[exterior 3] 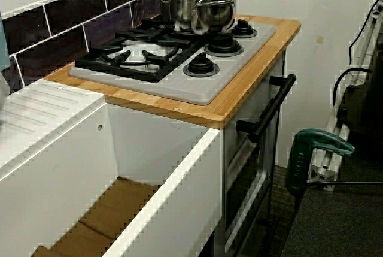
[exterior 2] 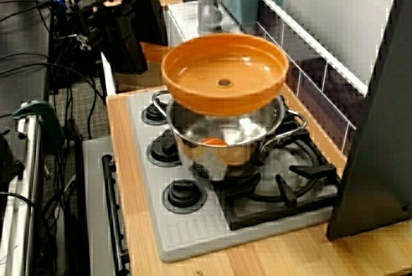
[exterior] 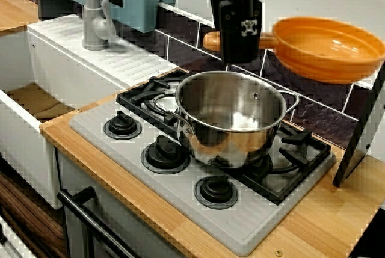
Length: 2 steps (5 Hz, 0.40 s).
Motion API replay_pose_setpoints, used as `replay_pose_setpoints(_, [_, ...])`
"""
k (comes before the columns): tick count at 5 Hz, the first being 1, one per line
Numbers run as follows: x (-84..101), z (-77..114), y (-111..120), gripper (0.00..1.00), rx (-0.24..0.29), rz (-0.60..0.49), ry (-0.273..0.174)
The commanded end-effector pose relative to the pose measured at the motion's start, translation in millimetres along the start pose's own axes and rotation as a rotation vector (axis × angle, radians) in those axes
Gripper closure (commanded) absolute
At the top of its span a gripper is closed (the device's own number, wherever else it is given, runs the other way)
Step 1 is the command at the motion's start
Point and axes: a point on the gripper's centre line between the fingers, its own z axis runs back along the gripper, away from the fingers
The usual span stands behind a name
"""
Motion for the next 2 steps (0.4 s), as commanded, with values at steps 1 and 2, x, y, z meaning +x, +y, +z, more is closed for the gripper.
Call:
replay_pose_setpoints(1, [0.3, 0.8, 1.9, 1.00, 0.015, -0.005, -0.033])
replay_pose_setpoints(2, [-7.0, -4.4, 8.7, 1.00, 0.030, 0.005, -0.026])
